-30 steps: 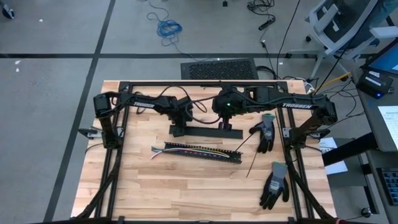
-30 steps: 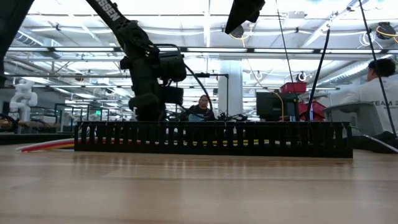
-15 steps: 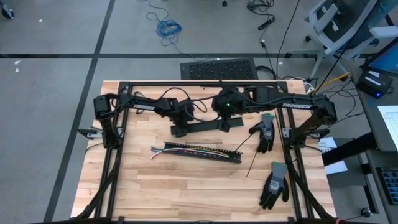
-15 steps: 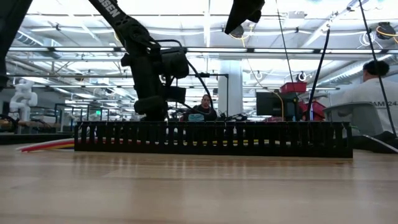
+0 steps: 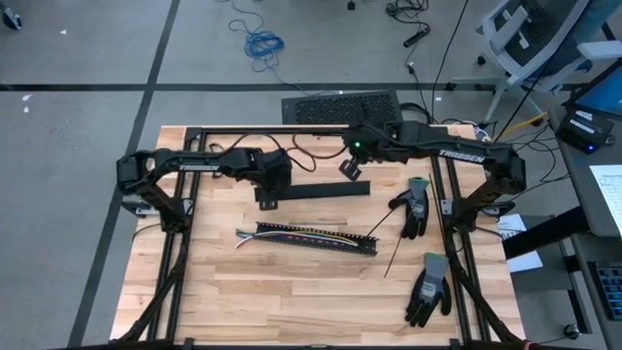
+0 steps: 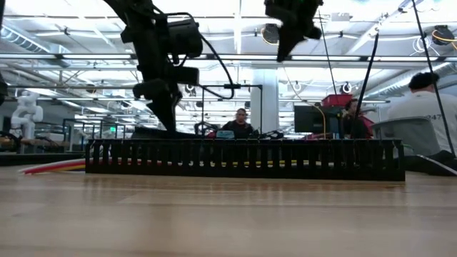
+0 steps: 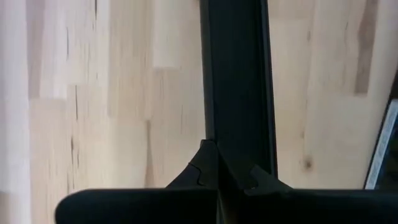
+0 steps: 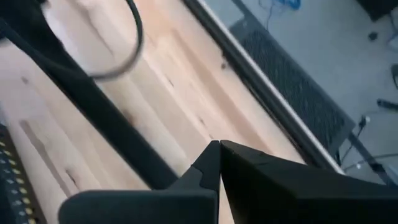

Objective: Ziptie cables
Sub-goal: Close the black cable duct cover

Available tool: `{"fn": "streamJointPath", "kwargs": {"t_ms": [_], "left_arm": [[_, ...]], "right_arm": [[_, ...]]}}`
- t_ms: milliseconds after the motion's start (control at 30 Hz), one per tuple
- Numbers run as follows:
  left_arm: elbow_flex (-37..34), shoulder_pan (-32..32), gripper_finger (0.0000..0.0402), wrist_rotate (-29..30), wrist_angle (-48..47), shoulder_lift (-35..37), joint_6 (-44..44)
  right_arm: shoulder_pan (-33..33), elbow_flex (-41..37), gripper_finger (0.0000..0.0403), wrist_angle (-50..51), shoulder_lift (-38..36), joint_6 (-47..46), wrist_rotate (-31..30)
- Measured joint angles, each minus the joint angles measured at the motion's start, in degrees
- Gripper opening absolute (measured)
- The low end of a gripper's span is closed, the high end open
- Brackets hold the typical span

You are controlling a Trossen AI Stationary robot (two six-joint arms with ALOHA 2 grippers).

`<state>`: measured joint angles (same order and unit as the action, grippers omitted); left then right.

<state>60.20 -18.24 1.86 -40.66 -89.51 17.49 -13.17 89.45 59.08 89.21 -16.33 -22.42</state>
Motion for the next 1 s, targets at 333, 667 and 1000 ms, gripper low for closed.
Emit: {"fn": "streamJointPath", "kwargs": {"t_ms": [333,667,1000], "left_arm": [[0.0,0.0,0.0001,1.7,-2.5,2.1,2.8],[0.0,0.0,0.0001,1.7,-4.7,2.4,3.9],[0.1,0.6,0.0,3.3,-5.2,3.6,6.6]], "right_arm": [[-2.9,-18.9,0.0001,-14.8,0.1,5.7,18.2],[-5.3,-23.6,0.0121,-18.9,0.0,12.0,19.5],[-5.3,-28.1,0.0249,-19.1,0.2,7.7,25.4]]}}
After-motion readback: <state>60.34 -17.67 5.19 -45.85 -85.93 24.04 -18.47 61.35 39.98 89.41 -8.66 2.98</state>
